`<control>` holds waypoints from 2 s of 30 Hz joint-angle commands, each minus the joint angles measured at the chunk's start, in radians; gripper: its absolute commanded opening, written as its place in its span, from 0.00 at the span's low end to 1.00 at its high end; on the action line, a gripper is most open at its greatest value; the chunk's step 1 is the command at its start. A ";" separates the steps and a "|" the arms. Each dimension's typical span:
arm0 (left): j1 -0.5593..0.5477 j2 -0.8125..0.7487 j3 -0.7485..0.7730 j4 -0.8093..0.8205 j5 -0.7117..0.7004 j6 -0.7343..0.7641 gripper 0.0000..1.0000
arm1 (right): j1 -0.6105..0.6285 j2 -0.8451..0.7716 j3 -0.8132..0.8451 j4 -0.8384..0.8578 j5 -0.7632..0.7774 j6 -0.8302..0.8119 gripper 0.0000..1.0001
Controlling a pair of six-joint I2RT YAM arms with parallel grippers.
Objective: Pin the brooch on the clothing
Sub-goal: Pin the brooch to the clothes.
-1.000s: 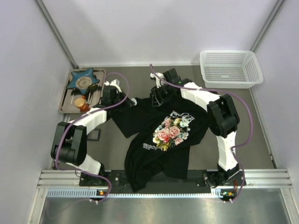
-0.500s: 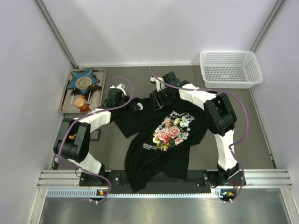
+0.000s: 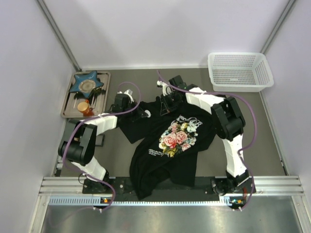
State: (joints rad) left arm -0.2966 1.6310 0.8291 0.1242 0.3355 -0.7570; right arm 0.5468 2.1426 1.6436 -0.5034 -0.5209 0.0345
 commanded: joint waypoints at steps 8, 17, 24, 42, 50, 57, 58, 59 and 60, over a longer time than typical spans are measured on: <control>-0.009 0.015 -0.004 0.178 0.172 -0.038 0.00 | -0.038 -0.047 0.039 0.034 -0.120 0.157 0.00; -0.027 0.038 0.028 0.152 0.165 -0.027 0.00 | -0.067 -0.043 0.038 0.078 -0.191 0.280 0.00; -0.039 0.043 0.041 0.141 0.165 -0.016 0.00 | -0.071 -0.049 0.022 0.103 -0.220 0.315 0.00; -0.058 0.061 0.061 0.133 0.166 0.005 0.00 | -0.064 -0.066 -0.014 0.134 -0.241 0.334 0.00; -0.061 0.067 0.051 0.215 0.287 0.021 0.00 | -0.064 -0.059 -0.011 0.137 -0.231 0.323 0.00; -0.062 0.084 0.056 0.226 0.316 0.019 0.00 | -0.062 -0.052 -0.007 0.151 -0.234 0.334 0.00; -0.062 0.087 0.057 0.226 0.319 0.019 0.00 | -0.062 -0.052 -0.007 0.154 -0.234 0.337 0.00; -0.064 0.092 0.058 0.227 0.320 0.018 0.00 | -0.061 -0.050 -0.005 0.155 -0.232 0.338 0.00; -0.065 0.093 0.059 0.227 0.320 0.016 0.00 | -0.061 -0.049 -0.004 0.155 -0.234 0.343 0.00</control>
State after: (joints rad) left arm -0.3508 1.7142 0.8566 0.2680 0.5957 -0.7517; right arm 0.4820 2.1410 1.6299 -0.3988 -0.7387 0.3618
